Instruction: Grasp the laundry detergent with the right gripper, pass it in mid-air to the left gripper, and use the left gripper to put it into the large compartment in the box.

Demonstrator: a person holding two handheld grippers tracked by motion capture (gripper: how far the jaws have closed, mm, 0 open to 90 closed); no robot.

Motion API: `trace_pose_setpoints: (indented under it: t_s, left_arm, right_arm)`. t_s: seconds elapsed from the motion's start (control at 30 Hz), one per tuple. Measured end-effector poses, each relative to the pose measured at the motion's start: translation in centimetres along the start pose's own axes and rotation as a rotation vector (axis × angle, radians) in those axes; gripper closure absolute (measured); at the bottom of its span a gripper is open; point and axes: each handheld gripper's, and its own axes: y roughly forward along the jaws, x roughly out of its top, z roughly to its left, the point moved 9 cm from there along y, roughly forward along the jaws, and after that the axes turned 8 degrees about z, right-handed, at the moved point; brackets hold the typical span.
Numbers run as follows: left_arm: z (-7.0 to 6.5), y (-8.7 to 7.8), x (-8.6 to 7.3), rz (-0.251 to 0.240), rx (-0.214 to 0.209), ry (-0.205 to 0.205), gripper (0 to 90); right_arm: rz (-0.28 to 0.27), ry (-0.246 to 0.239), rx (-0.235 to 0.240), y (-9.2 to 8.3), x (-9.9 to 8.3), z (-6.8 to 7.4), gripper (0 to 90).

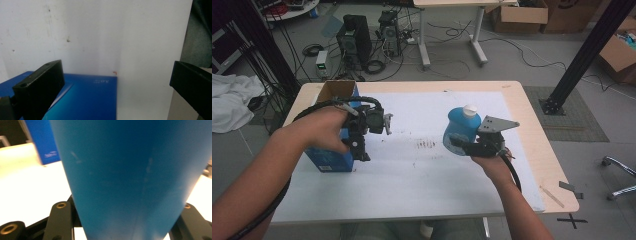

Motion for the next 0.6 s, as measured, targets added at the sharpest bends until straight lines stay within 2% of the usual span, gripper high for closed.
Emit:
trace_pose_setpoints:
  t_s: [0.1, 0.3, 0.47, 0.6]
  left_arm:
    - [0.0, -0.3, 0.4, -0.005, 0.001, 0.010, 0.0]
    - [-0.1, -0.6, 1.1, -0.011, 0.002, 0.022, 0.1]
    - [-0.3, -1.0, 1.8, -0.019, -0.005, 0.033, 0.1]
    - [-0.5, -1.3, 2.3, -0.028, -0.008, 0.043, 0.1]
  right_arm:
    - [-0.007, -0.030, 0.050, -0.6, 0.6, 1.3, 43.8]
    - [0.002, -0.062, 0.103, -0.6, 0.8, 2.9, 43.5]
    - [0.013, -0.071, 0.156, 0.1, 0.6, 4.3, 43.6]
    - [0.032, -0.099, 0.207, 1.1, 0.4, 5.8, 43.7]
